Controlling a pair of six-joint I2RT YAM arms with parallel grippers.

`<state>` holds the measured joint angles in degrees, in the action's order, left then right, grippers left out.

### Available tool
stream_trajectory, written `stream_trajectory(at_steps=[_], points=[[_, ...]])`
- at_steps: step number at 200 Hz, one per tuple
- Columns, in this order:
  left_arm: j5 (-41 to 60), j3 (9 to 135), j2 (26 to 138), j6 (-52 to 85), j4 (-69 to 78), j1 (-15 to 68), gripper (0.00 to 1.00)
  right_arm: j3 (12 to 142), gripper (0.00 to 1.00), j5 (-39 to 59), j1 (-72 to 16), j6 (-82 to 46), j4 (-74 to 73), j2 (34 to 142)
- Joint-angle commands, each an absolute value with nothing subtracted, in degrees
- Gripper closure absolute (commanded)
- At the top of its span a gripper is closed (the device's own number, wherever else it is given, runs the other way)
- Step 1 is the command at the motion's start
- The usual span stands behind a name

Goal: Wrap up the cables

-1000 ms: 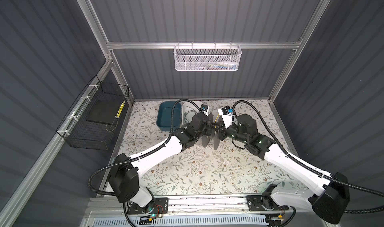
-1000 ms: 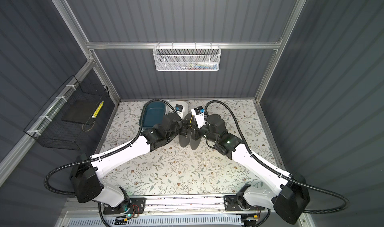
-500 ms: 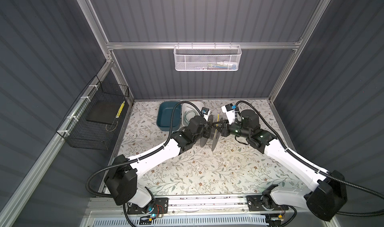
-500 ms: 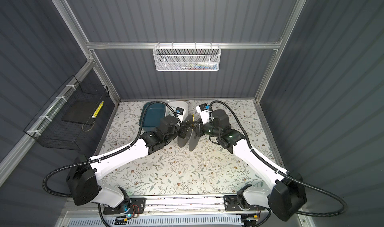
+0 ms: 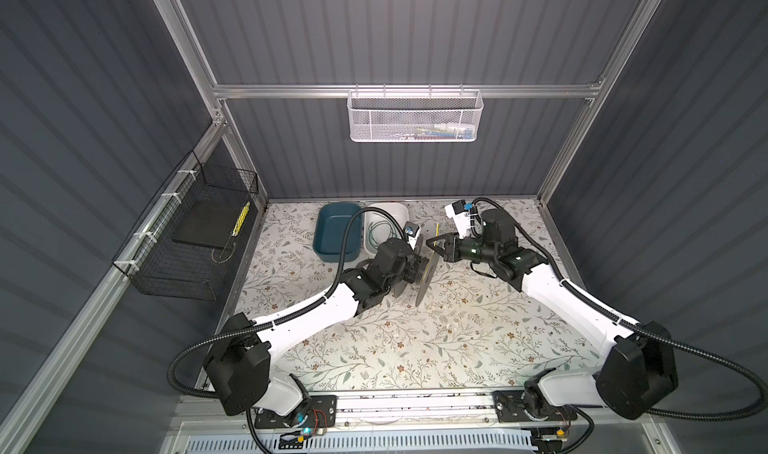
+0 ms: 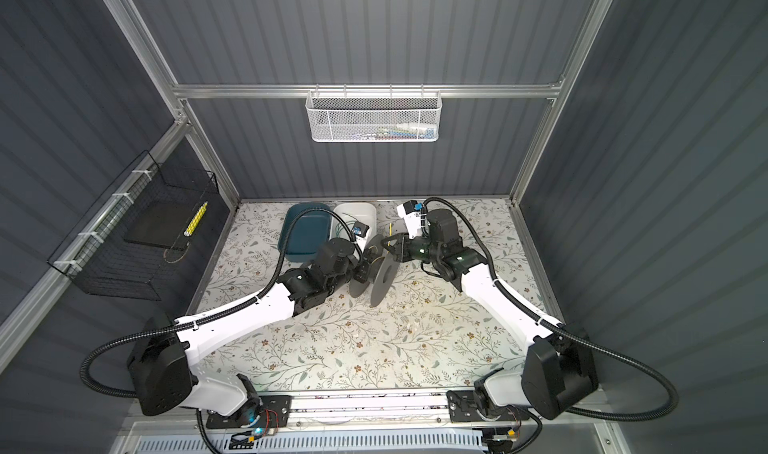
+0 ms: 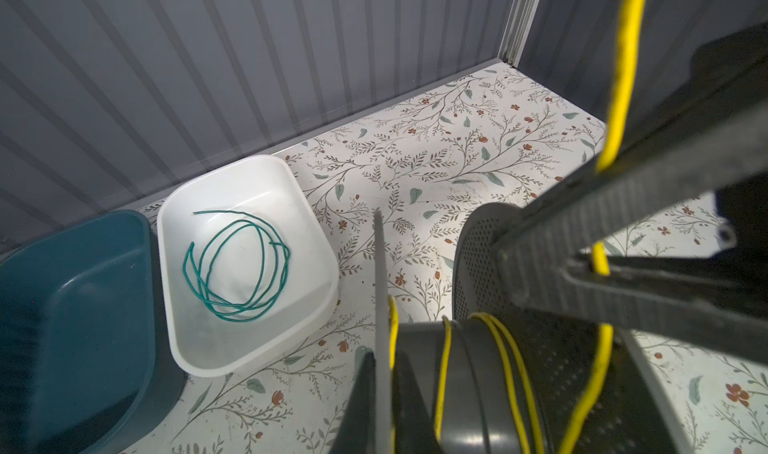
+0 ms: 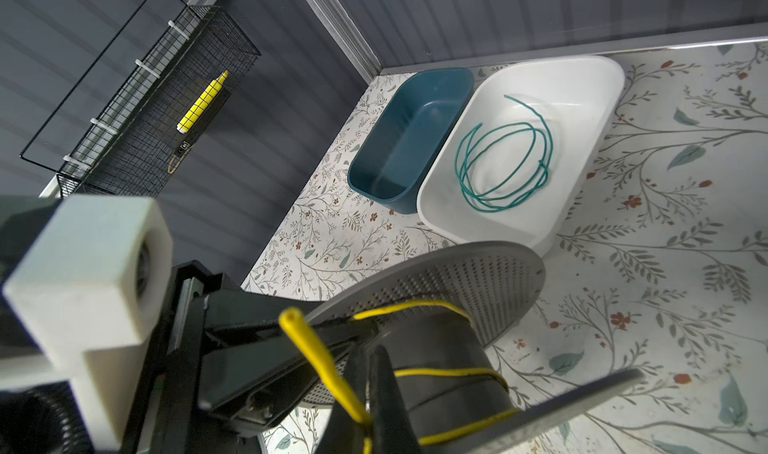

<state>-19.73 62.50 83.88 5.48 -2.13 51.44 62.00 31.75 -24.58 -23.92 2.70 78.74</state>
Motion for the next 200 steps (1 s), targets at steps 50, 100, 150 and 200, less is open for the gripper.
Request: stream_trajectory(at_steps=[50,100,150,200], points=[[-25.8,55.8,78.9,-7.8,-15.2,59.5,1.00,70.5,1.00,20.4,-15.9,-24.0,-9.1,80.9],[-35.0,50.5,75.4,-18.6,-1.7,65.2,1.00,68.3,1.00,25.2,-15.0,-29.8,-10.6,83.1],[-43.4,46.6,75.8,-26.2,13.5,69.1,1.00,61.6,1.00,24.1,-15.1,-35.9,-10.9,82.9],[-45.7,43.2,76.7,-34.7,26.6,73.4,1.00,62.4,1.00,21.9,-14.2,-36.5,-6.9,85.9]])
